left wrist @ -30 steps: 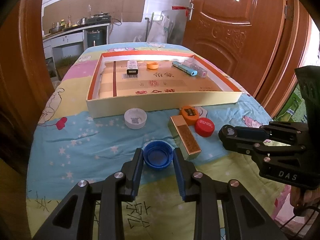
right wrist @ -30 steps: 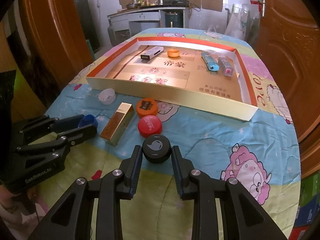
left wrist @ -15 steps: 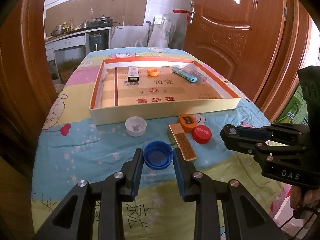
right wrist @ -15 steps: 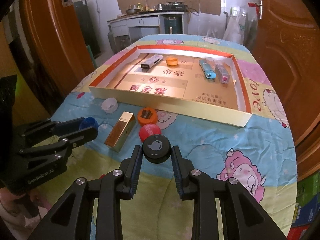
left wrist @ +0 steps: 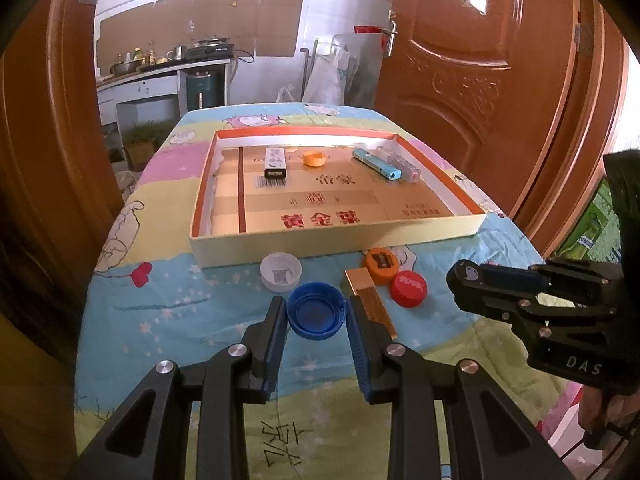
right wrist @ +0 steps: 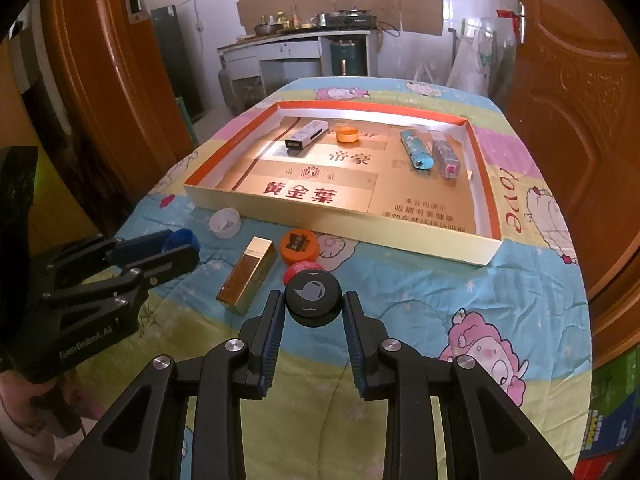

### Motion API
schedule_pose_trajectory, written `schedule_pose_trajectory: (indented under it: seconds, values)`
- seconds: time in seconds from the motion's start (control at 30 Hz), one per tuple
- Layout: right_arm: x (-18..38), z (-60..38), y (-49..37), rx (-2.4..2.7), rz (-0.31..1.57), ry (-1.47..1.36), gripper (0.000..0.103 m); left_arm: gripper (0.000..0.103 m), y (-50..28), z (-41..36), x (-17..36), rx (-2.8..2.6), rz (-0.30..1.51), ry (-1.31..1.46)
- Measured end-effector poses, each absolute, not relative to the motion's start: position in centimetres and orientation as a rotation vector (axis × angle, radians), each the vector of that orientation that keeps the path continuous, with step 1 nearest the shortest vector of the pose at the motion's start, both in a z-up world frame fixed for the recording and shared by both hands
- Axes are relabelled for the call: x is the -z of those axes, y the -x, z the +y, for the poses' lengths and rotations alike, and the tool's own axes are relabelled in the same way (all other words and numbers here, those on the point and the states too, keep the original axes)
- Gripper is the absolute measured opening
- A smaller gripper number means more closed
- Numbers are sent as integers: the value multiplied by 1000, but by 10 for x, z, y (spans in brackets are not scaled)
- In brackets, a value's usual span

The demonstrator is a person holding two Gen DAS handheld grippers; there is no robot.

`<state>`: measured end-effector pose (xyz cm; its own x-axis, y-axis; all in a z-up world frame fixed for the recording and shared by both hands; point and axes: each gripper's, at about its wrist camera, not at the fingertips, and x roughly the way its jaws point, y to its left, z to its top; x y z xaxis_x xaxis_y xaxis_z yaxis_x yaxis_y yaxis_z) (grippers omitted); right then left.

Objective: Organize rigid objects
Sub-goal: 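Carry the black cap and blue cap up over the box lid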

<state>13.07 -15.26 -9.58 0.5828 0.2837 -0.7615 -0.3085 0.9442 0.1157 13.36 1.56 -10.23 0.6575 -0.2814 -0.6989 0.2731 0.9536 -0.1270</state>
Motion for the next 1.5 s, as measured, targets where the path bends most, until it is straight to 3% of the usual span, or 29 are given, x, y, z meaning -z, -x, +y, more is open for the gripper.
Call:
schedule_pose_trajectory:
  seconds: [1.5]
  values:
    - [75,-170,-193,-379,852,-43,30,31,-213,8,76,283,794,29]
